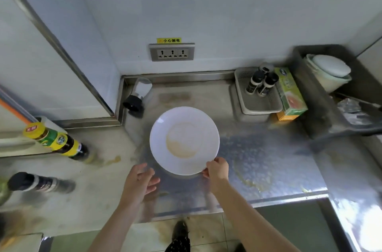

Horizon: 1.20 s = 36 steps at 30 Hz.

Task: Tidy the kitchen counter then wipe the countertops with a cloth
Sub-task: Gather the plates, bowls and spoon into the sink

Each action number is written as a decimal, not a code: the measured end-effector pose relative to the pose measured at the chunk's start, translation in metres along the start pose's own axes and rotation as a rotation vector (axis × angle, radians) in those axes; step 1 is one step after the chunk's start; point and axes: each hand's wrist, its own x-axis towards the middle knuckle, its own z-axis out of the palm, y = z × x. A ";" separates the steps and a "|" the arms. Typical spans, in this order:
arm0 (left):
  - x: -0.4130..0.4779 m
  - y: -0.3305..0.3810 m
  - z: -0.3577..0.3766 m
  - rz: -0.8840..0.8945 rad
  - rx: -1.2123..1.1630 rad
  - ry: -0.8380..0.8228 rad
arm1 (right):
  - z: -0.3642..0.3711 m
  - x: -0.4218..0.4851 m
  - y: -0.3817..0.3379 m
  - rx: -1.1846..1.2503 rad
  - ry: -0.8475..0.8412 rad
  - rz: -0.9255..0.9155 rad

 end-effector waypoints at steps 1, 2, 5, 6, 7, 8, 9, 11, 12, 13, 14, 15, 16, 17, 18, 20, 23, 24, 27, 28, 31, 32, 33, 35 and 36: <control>-0.002 0.004 0.007 0.003 0.001 -0.031 | -0.011 -0.005 -0.002 0.008 0.011 -0.015; -0.004 0.008 0.014 0.007 0.004 -0.065 | -0.023 -0.010 -0.005 0.019 0.021 -0.031; -0.014 0.016 0.045 0.026 0.039 -0.183 | -0.061 -0.021 -0.009 0.072 0.058 -0.063; -0.018 0.016 0.057 0.036 0.059 -0.224 | -0.075 -0.024 -0.008 0.087 0.080 -0.071; -0.021 0.015 0.071 0.044 0.080 -0.258 | -0.091 -0.027 -0.007 0.098 0.108 -0.078; -0.024 0.013 0.083 0.048 0.101 -0.282 | -0.106 -0.031 -0.004 0.106 0.137 -0.082; -0.027 0.011 0.097 0.047 0.123 -0.308 | -0.122 -0.035 0.000 0.125 0.169 -0.084; -0.036 0.004 0.130 0.044 0.183 -0.388 | -0.159 -0.042 0.012 0.209 0.244 -0.074; -0.042 0.001 0.148 0.047 0.214 -0.435 | -0.178 -0.046 0.019 0.255 0.277 -0.064; -0.050 -0.003 0.167 0.051 0.241 -0.482 | -0.198 -0.049 0.028 0.298 0.305 -0.052; -0.059 -0.007 0.186 0.053 0.271 -0.524 | -0.218 -0.053 0.037 0.343 0.331 -0.039; -0.069 -0.011 0.205 0.052 0.300 -0.561 | -0.238 -0.057 0.046 0.395 0.352 -0.029; -0.079 -0.016 0.224 0.053 0.325 -0.596 | -0.259 -0.061 0.055 0.453 0.369 -0.023; -0.091 -0.021 0.244 0.052 0.350 -0.631 | -0.280 -0.065 0.064 0.508 0.383 -0.023; -0.103 -0.028 0.264 0.056 0.376 -0.664 | -0.301 -0.069 0.073 0.557 0.396 -0.027; -0.128 -0.042 0.303 0.061 0.426 -0.718 | -0.343 -0.078 0.089 0.639 0.423 -0.029; -0.172 -0.069 0.359 0.057 0.490 -0.806 | -0.406 -0.088 0.116 0.776 0.488 -0.022; -0.186 -0.079 0.376 0.052 0.513 -0.835 | -0.426 -0.091 0.125 0.814 0.520 -0.016; -0.225 -0.112 0.429 0.043 0.587 -0.901 | -0.481 -0.097 0.160 0.900 0.623 0.024; -0.236 -0.124 0.446 0.053 0.608 -0.925 | -0.497 -0.100 0.171 0.928 0.651 0.039; -0.255 -0.166 0.491 0.204 0.808 -1.000 | -0.543 -0.104 0.207 1.023 0.725 0.076; -0.258 -0.178 0.501 0.296 0.969 -1.022 | -0.558 -0.104 0.218 1.053 0.750 0.099; -0.260 -0.190 0.510 0.403 1.150 -1.022 | -0.572 -0.103 0.229 1.068 0.779 0.137; -0.267 -0.208 0.523 0.621 1.491 -0.957 | -0.599 -0.098 0.252 1.072 0.836 0.195; -0.270 -0.214 0.528 0.699 1.622 -0.916 | -0.611 -0.093 0.262 1.071 0.859 0.208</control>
